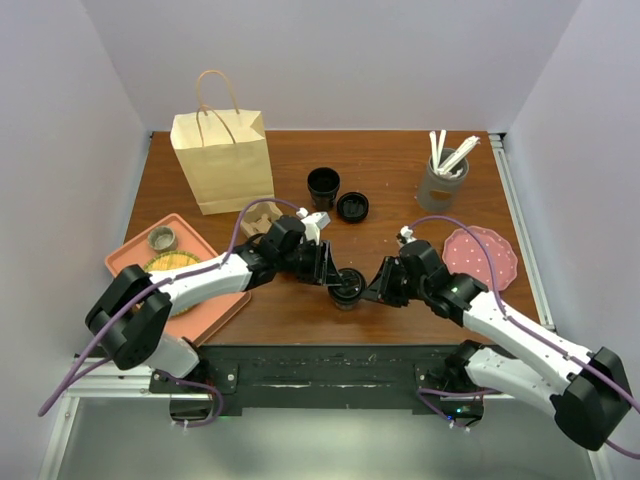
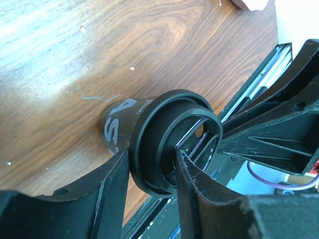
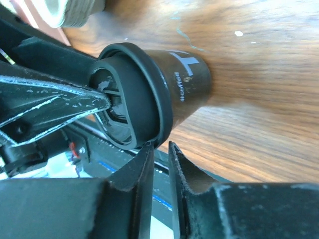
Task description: Pack the takeout coffee
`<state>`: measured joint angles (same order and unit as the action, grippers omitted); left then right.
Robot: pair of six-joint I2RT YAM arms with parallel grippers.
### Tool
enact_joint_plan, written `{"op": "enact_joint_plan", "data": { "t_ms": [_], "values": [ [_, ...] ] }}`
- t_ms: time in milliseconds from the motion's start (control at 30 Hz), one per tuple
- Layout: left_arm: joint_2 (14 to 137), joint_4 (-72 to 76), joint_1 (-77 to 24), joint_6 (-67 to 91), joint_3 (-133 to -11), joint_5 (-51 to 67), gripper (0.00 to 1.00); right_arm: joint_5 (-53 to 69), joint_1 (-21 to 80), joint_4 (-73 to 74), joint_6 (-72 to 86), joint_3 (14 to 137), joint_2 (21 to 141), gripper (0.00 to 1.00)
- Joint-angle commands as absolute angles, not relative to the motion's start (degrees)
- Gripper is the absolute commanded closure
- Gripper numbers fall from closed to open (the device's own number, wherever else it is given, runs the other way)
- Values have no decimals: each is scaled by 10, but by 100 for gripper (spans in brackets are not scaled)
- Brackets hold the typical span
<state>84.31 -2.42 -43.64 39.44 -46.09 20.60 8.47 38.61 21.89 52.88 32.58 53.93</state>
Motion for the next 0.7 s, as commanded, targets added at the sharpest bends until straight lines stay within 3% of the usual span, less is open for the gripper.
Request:
{"op": "enact_joint_plan", "data": {
  "t_ms": [0,300,667],
  "values": [
    [886,-146,-439,356,-432,134,66,-10,382,316,510,392,530,73],
    [886,-150,-439,355,-431,133,67,-23,381,300,522,426,543,71],
    [895,-158,-439,347,-435,134,67,18,381,194,533,352,574,73]
  ]
}}
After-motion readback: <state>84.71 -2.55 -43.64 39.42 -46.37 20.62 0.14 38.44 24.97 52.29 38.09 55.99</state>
